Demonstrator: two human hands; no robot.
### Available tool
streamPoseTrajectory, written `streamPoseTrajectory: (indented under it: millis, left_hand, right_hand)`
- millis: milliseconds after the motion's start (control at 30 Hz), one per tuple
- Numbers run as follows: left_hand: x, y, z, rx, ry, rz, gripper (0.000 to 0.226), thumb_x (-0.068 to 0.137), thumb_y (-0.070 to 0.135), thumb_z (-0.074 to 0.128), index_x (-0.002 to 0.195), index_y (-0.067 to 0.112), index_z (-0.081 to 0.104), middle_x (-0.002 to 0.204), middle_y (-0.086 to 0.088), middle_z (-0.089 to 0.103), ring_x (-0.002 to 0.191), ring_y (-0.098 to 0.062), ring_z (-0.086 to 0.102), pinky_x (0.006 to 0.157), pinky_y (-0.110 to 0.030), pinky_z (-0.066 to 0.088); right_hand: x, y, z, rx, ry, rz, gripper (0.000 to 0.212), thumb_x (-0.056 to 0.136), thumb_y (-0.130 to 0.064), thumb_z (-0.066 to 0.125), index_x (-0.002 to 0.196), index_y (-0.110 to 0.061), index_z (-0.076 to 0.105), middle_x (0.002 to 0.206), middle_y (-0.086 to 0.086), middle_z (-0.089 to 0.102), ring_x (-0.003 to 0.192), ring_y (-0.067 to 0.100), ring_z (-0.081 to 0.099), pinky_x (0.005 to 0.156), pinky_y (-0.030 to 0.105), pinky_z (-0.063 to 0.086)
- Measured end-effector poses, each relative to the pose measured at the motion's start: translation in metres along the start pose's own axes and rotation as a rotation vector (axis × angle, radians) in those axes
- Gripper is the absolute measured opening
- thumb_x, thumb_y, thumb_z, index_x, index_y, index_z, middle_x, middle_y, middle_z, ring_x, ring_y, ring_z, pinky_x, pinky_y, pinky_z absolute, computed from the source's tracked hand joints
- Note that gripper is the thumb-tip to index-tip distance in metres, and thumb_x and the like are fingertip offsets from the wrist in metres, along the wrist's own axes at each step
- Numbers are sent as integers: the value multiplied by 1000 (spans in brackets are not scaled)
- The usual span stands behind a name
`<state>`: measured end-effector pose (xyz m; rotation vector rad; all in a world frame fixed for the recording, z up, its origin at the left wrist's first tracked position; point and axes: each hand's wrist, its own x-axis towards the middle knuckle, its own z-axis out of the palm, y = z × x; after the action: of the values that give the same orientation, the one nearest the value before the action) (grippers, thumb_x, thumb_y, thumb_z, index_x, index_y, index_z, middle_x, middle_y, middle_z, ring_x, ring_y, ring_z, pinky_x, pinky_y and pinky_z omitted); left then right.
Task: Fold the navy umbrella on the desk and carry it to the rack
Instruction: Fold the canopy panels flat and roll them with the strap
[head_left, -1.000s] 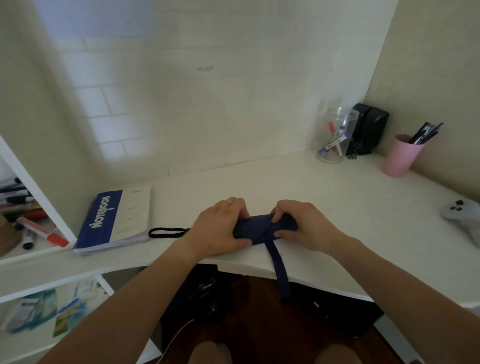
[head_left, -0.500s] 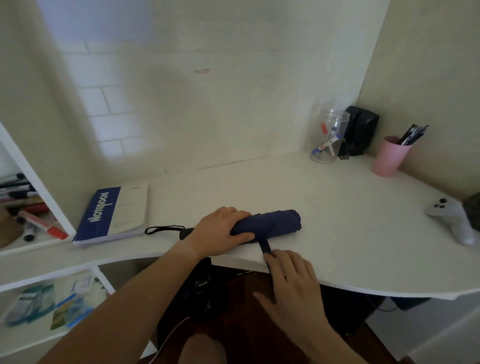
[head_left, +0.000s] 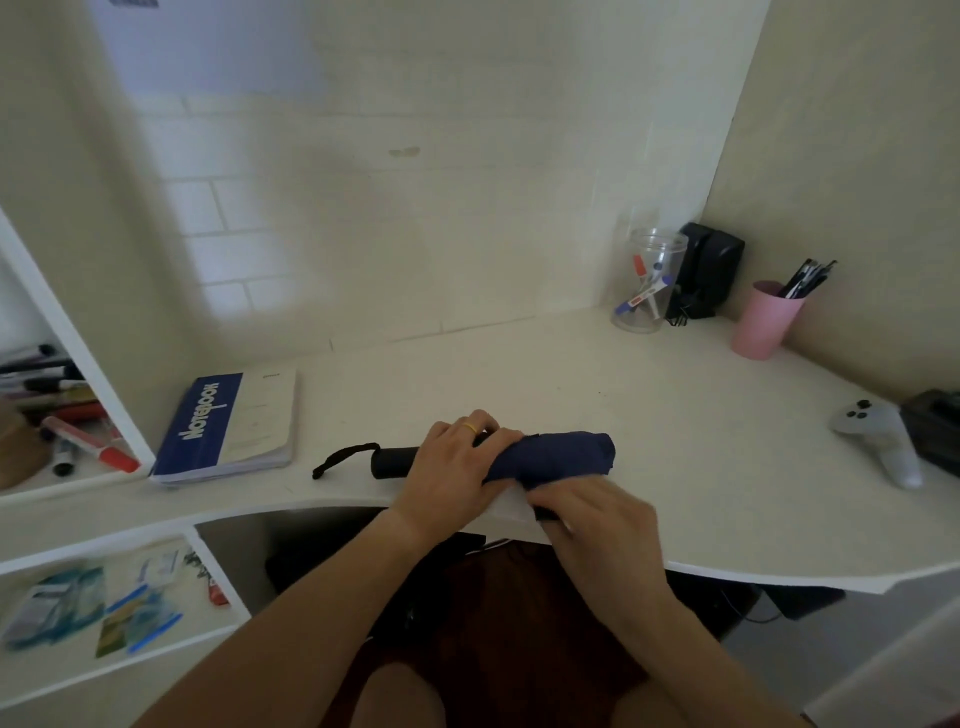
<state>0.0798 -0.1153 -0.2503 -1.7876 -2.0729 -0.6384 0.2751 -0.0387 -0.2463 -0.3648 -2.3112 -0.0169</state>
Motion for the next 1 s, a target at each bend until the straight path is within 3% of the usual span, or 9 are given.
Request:
streamPoseTrajectory:
  millis: [100, 233, 400, 533, 667, 800, 900, 967, 1000]
  left_hand:
    - [-10, 4, 1, -30, -18, 46, 46, 91, 39, 66, 134, 24, 58, 122, -3, 58, 102, -19, 57, 92, -34, 45]
    - [-17, 9, -4, -44, -74, 69, 53, 92, 48, 60, 140, 26, 52, 125, -3, 57, 107, -20, 55, 98, -34, 43]
    - [-17, 11, -15, -96, -148, 50, 54, 97, 46, 50, 146, 26, 45, 125, 0, 59, 109, -18, 53, 101, -34, 39]
    - [-9, 7, -19, -131, -189, 15, 49, 92, 38, 57, 139, 29, 50, 119, 2, 62, 102, -18, 59, 92, -39, 47]
    - [1, 7, -13, -62, -34, -101, 42, 77, 26, 69, 119, 28, 60, 112, 2, 56, 99, -21, 57, 83, -39, 44]
    - [-9, 13, 0, -150, 21, -182, 43, 76, 25, 68, 117, 30, 61, 119, 3, 53, 107, -20, 53, 99, -37, 38]
    - [-19, 13, 0, -171, -30, -150, 41, 88, 39, 52, 128, 31, 59, 138, -1, 52, 134, -21, 44, 114, -34, 24]
    - [-21, 11, -4, -125, -57, -110, 37, 97, 32, 44, 131, 32, 57, 146, -3, 52, 142, -22, 40, 115, -37, 23]
    - [-22, 11, -5, -116, -53, -92, 35, 98, 28, 46, 130, 33, 58, 143, -2, 55, 137, -21, 46, 113, -37, 28]
  right_hand:
    - [19, 11, -6, 53, -6, 56, 15, 74, -17, 72, 88, -21, 77, 85, -9, 77, 73, 8, 71, 63, 23, 54]
    - [39, 24, -6, 107, -138, 61, 16, 84, -21, 64, 95, -20, 76, 84, -6, 78, 69, 14, 72, 59, 34, 58]
    - [52, 32, -3, 151, -147, 103, 11, 84, -15, 74, 94, -19, 78, 85, -5, 79, 72, 15, 73, 68, 29, 58]
    - [54, 34, -1, 210, -82, 165, 8, 80, -17, 79, 87, -21, 78, 80, -8, 78, 69, 10, 71, 66, 25, 56]
    - [41, 29, 0, 190, -79, 113, 14, 76, -13, 82, 87, -21, 78, 80, -8, 78, 68, 8, 71, 64, 28, 57]
    - [18, 27, 6, 262, -148, 99, 21, 79, -9, 82, 99, -18, 79, 92, -7, 79, 78, 9, 74, 73, 26, 60]
    - [12, 27, 4, 268, -177, 103, 23, 87, -12, 76, 108, -21, 77, 101, -10, 78, 88, 5, 70, 79, 17, 53]
    - [13, 27, 1, 271, -187, 115, 20, 91, -16, 72, 110, -22, 76, 102, -11, 78, 89, 4, 70, 80, 18, 54]
    - [15, 26, -1, 284, -190, 135, 19, 92, -18, 71, 109, -23, 77, 101, -11, 78, 88, 4, 70, 80, 19, 55]
